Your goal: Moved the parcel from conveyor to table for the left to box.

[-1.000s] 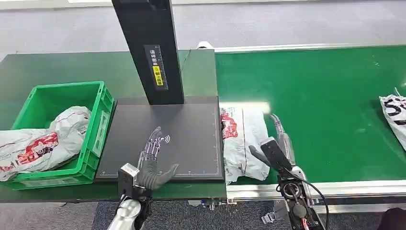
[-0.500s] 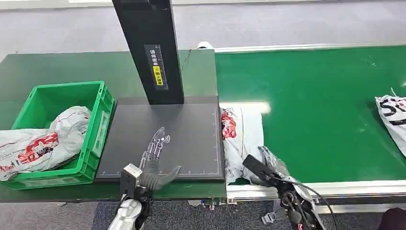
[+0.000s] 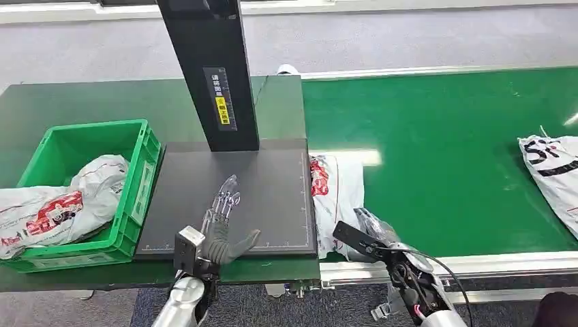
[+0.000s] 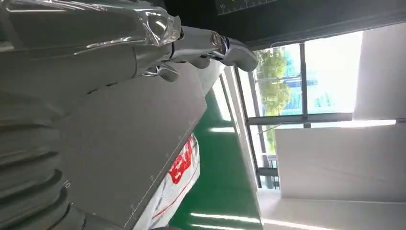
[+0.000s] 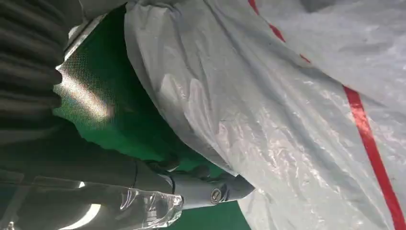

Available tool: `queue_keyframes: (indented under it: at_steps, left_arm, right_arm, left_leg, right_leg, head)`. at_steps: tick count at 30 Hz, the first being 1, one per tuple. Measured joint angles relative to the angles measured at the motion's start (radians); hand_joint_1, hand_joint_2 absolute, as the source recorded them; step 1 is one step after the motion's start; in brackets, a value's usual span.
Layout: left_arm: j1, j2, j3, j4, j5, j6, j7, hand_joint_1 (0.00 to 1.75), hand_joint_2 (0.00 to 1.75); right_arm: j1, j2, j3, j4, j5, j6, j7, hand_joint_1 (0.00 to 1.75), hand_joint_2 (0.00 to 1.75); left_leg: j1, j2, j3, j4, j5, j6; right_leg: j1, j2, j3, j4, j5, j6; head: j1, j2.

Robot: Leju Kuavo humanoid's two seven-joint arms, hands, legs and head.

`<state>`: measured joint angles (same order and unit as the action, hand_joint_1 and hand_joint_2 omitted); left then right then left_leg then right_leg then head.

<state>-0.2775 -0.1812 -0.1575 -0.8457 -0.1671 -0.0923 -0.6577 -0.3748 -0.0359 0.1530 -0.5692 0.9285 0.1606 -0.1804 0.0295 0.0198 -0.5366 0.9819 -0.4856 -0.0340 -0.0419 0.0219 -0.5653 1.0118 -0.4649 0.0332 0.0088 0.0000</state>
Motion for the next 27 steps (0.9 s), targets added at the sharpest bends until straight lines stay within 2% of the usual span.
queue_keyframes:
  at_steps: [3,11,17,27]
  left_arm:
    - [0.008,0.000,0.001,-0.006,0.001,0.007,0.006,0.00,1.75]
    - [0.075,0.003,0.006,-0.072,0.003,0.018,0.012,0.00,1.75]
    - [0.093,0.004,0.014,-0.093,0.003,0.018,0.012,0.00,1.75]
    - [0.098,0.007,0.027,-0.104,-0.005,0.008,0.011,0.00,1.75]
  right_arm:
    - [-0.001,0.000,0.004,0.003,-0.009,0.002,-0.040,1.75,1.75]
    - [0.008,0.010,0.003,-0.010,-0.071,-0.120,-0.165,1.75,1.75]
    - [0.009,0.019,0.001,-0.027,-0.081,-0.133,-0.177,1.75,1.75]
    - [0.054,0.024,-0.008,-0.097,-0.138,-0.179,-0.231,1.75,1.75]
  left_leg:
    - [0.000,0.000,0.000,0.000,0.000,0.000]
    - [0.000,-0.003,-0.009,0.000,0.001,0.000]
    - [0.000,-0.003,-0.016,0.000,0.001,0.000]
    - [0.000,-0.007,-0.019,0.000,0.001,0.000]
  right_leg:
    - [0.000,0.000,0.000,0.000,0.000,0.000]
    - [0.000,-0.001,-0.008,0.001,0.000,0.000]
    - [0.000,-0.002,-0.014,0.001,-0.001,0.001]
    - [0.000,-0.006,-0.016,0.001,-0.001,0.001]
  head:
    - [0.000,0.000]
    - [0.000,0.000]
    - [0.000,0.000]
    - [0.000,0.000]
